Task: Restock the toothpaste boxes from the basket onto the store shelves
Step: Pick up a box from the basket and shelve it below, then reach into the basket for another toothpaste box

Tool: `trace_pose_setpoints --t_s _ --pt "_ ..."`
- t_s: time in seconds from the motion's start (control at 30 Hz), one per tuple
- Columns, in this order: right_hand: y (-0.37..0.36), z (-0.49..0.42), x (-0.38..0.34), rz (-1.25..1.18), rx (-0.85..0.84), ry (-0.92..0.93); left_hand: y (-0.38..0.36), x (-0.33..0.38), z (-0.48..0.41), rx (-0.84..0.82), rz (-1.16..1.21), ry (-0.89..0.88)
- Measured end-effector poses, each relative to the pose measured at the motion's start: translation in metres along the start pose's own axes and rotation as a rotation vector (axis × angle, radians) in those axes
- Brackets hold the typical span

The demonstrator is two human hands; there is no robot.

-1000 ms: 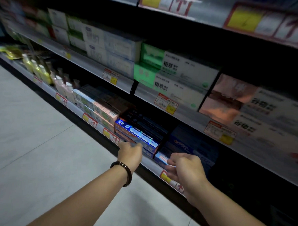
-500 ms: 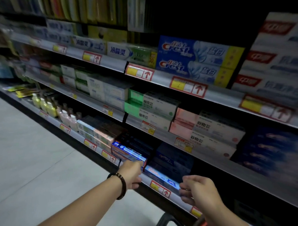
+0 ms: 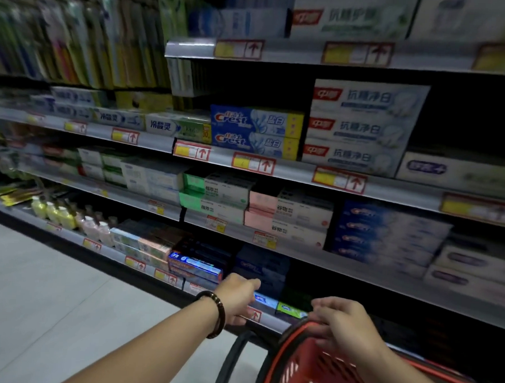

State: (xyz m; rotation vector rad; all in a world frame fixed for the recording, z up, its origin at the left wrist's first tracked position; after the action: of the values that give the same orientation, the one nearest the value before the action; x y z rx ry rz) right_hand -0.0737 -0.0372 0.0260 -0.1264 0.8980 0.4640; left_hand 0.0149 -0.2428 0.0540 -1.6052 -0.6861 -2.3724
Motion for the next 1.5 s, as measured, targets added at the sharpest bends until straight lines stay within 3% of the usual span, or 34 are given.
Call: trace_pose_setpoints --t_s 0.6,0.9,1.33,1.5 --pt "0.146 0.081 0.083 0.012 0.151 -0.034 -0.104 -0.018 0.074 -0.340 -0.318 -0.136" --pt "0.164 0.082 0.096 -0.055 0.087 -0.104 -0.116 -0.024 0.064 -0.399 -0.401 -0.149" --pt "0.174 0.062 0.124 0.121 0.119 -0.212 -0.173 -0.043 0.049 -0.575 -0.553 -0.119" --pt "0.180 0.041 0.137 0.137 0.152 -0.271 -0.190 -0.056 0.043 -0.572 -0.628 -0.124"
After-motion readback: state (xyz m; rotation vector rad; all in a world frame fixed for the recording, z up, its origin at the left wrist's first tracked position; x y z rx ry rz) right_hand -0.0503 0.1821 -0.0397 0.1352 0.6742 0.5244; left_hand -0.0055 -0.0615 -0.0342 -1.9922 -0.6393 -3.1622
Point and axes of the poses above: each hand's wrist, its own z-axis away from the middle knuckle, its own y-axis out of the back of the hand, x = y × z, the point moved 2 cm from there along -z, towards the middle knuckle, and after that the axes turned 14 degrees about -y, right-handed, at the moved point
